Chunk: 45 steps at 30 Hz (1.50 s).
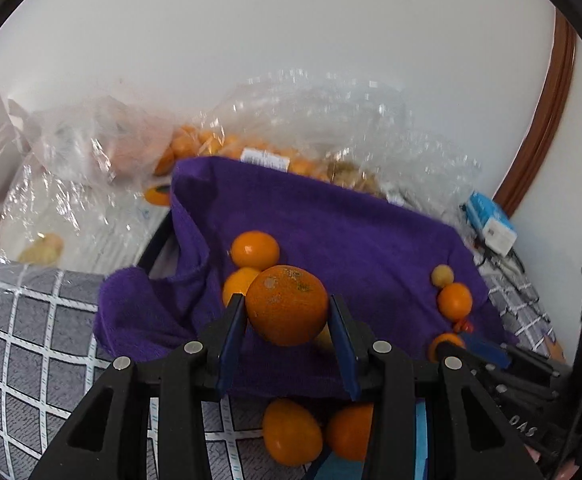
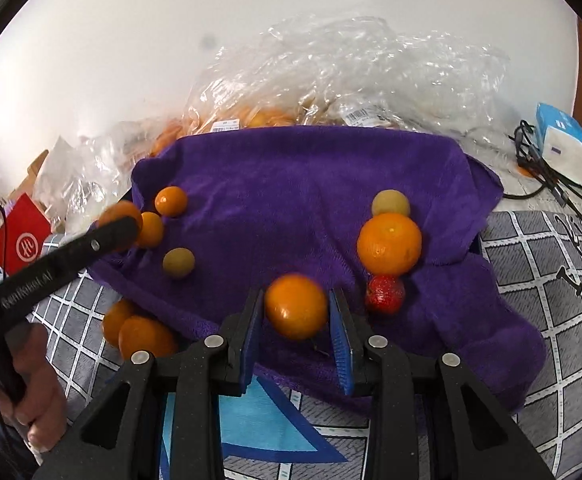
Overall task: Organize fruits
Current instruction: 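Lower both oranges onto the purple towel and open both grippers, then withdraw both open grippers from the towel back toward the blue star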
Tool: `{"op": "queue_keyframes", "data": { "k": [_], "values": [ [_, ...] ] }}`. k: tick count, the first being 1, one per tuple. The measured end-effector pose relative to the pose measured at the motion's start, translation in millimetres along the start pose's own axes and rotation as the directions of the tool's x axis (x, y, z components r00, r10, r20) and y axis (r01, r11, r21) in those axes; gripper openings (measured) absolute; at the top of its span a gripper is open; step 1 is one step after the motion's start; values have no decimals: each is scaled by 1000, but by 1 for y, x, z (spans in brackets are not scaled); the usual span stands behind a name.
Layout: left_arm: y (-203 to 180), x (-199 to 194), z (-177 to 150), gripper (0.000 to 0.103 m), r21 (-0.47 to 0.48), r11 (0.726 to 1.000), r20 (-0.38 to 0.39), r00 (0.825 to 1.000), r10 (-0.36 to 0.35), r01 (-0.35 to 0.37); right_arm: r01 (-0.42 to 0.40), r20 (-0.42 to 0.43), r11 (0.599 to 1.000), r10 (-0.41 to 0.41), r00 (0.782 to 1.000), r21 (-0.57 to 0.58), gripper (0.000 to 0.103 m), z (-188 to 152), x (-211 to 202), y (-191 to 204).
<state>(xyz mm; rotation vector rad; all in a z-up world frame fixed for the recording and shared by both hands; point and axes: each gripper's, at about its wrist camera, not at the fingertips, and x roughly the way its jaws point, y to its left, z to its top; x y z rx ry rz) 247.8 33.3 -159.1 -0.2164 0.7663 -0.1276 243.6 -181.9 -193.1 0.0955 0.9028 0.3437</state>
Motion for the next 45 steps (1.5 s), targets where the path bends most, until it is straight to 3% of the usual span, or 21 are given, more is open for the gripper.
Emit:
{"op": "queue_keyframes", "data": {
  "k": [2, 7, 18, 24, 30, 34, 37, 39, 42, 45],
  "values": [
    [1, 8, -2, 39, -11, 1000, -32, 999, -7, 7, 13, 6, 1000, -13, 1000, 0, 42, 0, -1, 1],
    [-2, 9, -4, 39, 6, 1000, -23, 1000, 7, -7, 22, 25, 1000, -22, 999, -10, 50, -1, -12, 1],
    [-3, 10, -2, 42, -13, 1000, 7, 1000, 0, 0, -2, 132, 999, -3, 991, 41, 55, -36, -61, -12],
    [-6, 1, -1, 55, 4, 1000, 42, 999, -3, 3, 58, 139, 998, -62, 988, 30, 55, -37, -73, -10],
    [-10, -22, 0, 56, 42, 999, 109, 994, -8, 4, 167, 120, 986, -165, 979, -8, 55, -44, -81, 0],
    [-16, -52, 7, 56, 91, 995, 202, 979, 9, -28, 213, 122, 977, -210, 970, -10, 55, -47, -90, 3],
    [-12, -66, 9, 56, 80, 996, 192, 981, 27, -43, 252, 131, 967, -246, 960, -34, 55, -47, -100, 9],
    [-5, -76, 5, 56, 67, 998, 172, 985, 5, -16, 268, 137, 962, -260, 956, -47, 55, -47, -105, 12],
    [8, -87, -8, 56, 58, 998, 159, 987, 10, -19, 323, 163, 944, -310, 937, -61, 55, -48, -113, 21],
    [23, -94, -24, 56, 67, 997, 123, 992, 16, -25, 311, 187, 948, -295, 937, -66, 55, -48, -118, 32]
  ]
}}
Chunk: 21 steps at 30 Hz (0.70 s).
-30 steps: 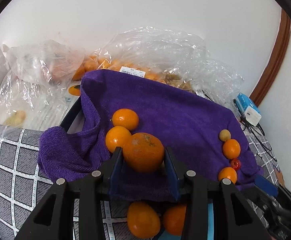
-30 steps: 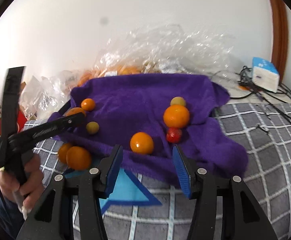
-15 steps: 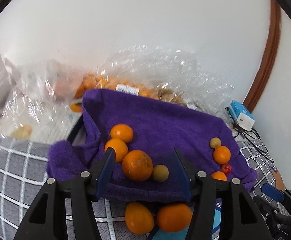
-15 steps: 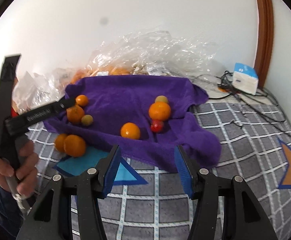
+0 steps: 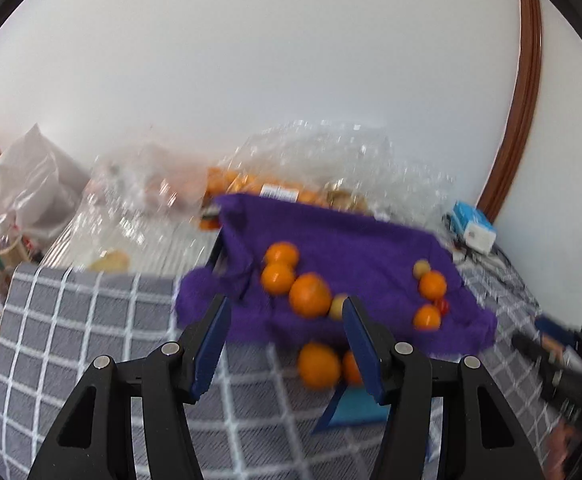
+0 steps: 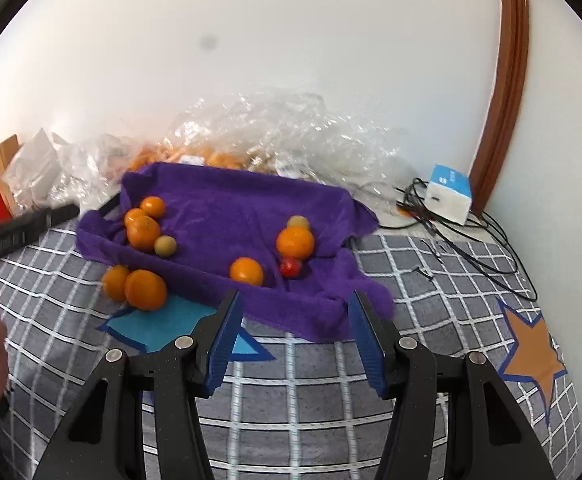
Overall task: Organize fruits
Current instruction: 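Withdraw both open grippers from the towel back toward the blue star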
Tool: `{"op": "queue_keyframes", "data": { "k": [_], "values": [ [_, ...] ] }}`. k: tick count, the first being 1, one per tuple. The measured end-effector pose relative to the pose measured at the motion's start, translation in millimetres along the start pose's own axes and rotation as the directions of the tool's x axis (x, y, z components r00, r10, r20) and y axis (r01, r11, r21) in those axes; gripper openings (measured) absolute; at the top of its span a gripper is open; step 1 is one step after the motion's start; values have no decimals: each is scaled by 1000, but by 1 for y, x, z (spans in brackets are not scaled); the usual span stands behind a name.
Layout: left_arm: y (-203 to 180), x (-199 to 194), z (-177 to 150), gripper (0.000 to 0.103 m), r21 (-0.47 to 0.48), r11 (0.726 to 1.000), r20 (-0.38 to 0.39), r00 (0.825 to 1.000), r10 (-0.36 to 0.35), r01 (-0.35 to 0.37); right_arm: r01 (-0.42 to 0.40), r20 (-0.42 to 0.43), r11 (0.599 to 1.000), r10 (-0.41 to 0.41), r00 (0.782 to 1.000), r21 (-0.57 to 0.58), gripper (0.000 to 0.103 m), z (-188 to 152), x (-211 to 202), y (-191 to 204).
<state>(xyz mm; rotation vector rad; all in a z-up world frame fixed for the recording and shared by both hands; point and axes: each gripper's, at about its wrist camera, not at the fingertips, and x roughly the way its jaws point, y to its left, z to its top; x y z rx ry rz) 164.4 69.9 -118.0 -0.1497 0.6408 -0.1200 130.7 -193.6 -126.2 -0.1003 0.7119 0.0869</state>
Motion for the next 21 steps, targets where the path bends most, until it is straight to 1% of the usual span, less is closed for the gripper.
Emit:
{"op": "queue_keyframes", "data": {
  "k": [3, 8, 14, 17, 21],
  "values": [
    [15, -9, -16, 56, 1, 999, -3, 999, 38, -38, -39, -10, 999, 39, 999, 4, 55, 2, -1, 10],
    [36, -10, -35, 56, -2, 995, -45, 995, 95, -95, -83, -23, 997, 83, 996, -9, 55, 2, 2, 30],
    [57, 1, -51, 56, -52, 992, -134, 985, 107, -114, -115, -39, 993, 114, 993, -11, 55, -2, 10, 45],
    [65, 1, -54, 56, -95, 988, -146, 984, 105, -119, -126, -58, 992, 126, 990, -11, 55, -3, 19, 51],
    [68, 9, -62, 56, -117, 980, -201, 971, 133, -158, -169, -89, 986, 167, 982, -15, 55, -2, 32, 61]
  ]
}}
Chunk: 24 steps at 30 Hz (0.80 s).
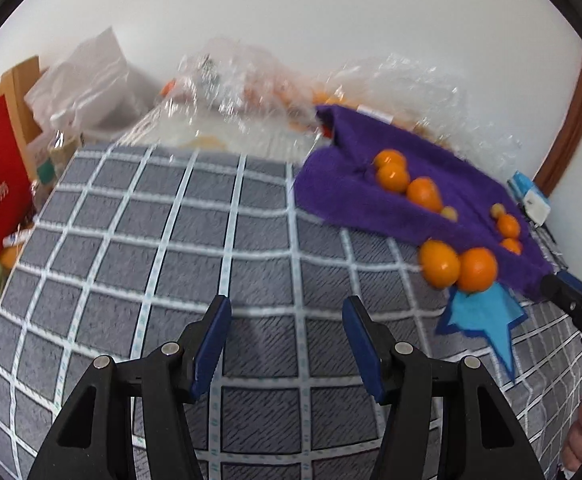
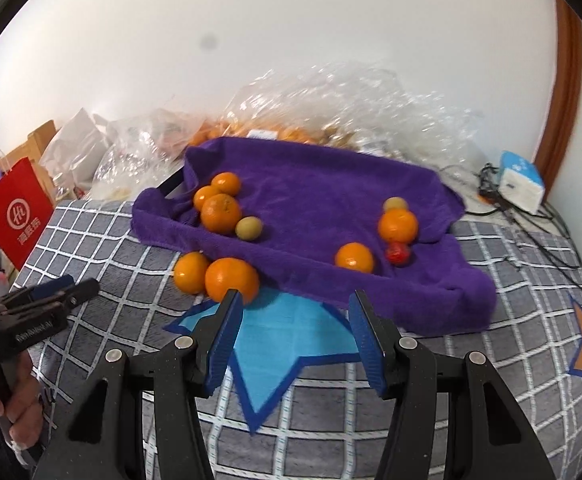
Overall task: Organize fruits
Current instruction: 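Withdraw both open grippers from the towel back toward the blue star, then close the right gripper on a large orange by the blue star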
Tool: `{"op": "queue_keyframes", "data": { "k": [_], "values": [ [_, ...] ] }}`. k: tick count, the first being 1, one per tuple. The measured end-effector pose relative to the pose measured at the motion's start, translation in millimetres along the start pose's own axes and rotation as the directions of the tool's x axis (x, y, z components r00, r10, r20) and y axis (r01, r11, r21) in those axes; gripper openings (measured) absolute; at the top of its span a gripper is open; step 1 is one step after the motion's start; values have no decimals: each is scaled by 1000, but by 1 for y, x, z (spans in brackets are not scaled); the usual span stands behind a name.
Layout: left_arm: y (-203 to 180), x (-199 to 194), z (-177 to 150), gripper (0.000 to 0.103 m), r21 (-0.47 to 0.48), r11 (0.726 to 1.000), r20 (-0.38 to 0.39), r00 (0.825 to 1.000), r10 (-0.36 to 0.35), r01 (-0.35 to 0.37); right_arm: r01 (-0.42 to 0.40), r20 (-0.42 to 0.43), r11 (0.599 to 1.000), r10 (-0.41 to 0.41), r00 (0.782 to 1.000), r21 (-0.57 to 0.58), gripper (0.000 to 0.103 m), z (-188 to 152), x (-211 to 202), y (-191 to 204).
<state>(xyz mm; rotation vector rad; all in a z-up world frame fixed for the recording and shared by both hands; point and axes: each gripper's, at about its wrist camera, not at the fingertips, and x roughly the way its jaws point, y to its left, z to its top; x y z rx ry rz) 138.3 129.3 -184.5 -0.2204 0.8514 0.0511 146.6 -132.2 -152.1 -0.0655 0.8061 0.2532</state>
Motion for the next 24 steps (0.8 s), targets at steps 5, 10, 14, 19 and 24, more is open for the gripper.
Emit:
{"op": "queue_keyframes", "data": {
  "k": [5, 10, 14, 19, 24],
  "values": [
    [-3, -1, -4, 56, 16, 999, 12, 999, 44, -44, -46, -31, 998, 45, 998, -30, 55, 4, 18, 15],
    [1, -1, -4, 56, -3, 999, 8, 999, 36, -36, -74, -61, 995, 69, 996, -71, 55, 7, 39, 34],
    [5, -1, -3, 56, -25, 999, 6, 1000, 26, -26, -71, -92, 994, 63, 994, -80, 55, 7, 57, 39],
    [4, -1, -3, 56, -23, 999, 7, 999, 33, -32, -59, -136, 994, 46, 990, -87, 55, 2, 79, 38],
    [0, 0, -4, 57, -5, 999, 7, 999, 47, -47, -82, -130, 995, 74, 989, -58, 50, 5, 84, 34]
  ]
}}
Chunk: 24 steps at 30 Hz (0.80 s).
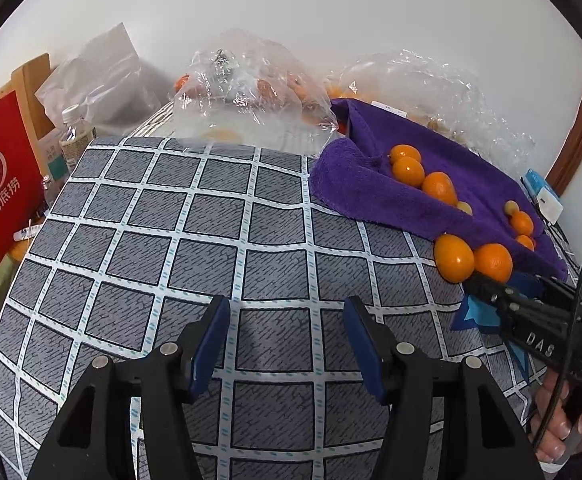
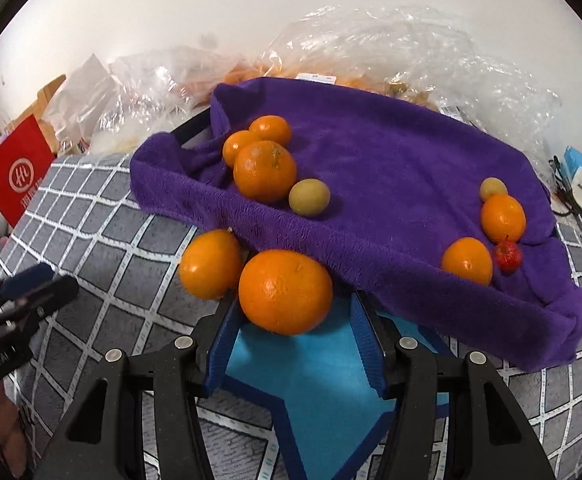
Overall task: Organize fruits
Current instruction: 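Close the right gripper on a large orange by the blue star, then close the left gripper on an orange while the right gripper holds its orange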
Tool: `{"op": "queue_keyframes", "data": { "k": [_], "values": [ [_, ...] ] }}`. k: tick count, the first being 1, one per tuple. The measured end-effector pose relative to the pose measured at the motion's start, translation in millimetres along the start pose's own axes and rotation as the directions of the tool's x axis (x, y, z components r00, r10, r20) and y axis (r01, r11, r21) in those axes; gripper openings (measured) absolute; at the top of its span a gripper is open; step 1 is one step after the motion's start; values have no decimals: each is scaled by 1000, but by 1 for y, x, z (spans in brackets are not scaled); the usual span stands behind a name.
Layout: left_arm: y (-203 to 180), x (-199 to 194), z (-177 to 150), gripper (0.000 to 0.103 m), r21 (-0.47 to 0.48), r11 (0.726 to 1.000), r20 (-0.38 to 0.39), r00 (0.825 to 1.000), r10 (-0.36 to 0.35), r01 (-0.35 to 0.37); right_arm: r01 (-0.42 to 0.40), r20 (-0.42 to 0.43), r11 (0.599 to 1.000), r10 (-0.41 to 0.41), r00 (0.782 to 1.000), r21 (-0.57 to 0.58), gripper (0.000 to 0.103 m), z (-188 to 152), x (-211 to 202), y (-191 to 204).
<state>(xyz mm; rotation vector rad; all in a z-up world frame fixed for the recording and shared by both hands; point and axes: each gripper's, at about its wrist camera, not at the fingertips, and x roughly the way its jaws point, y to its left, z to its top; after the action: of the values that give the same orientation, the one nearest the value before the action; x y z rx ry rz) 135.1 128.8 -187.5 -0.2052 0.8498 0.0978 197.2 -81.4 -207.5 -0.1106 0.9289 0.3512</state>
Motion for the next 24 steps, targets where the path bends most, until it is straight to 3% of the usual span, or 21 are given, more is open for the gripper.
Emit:
{"op": "queue_keyframes", "data": {
  "k": [1, 9, 20, 24],
  "values": [
    [0, 0, 0, 57, 1, 1000, 0, 1000, 1, -1, -14, 10, 1000, 14, 1000, 14, 42, 0, -1, -2],
    [1, 0, 0, 57, 6, 1000, 1, 1000, 2, -2, -11, 56, 1000, 10, 998, 27, 41, -13, -26, -15],
    [-9, 6, 0, 63, 72, 996, -18, 999, 50, -49, 103, 76, 994, -106, 992, 48, 41, -48, -61, -80],
    [-8, 6, 0, 63, 69, 997, -17, 999, 48, -47, 75, 80, 994, -82, 993, 82, 41, -57, -61, -97]
  ]
}}
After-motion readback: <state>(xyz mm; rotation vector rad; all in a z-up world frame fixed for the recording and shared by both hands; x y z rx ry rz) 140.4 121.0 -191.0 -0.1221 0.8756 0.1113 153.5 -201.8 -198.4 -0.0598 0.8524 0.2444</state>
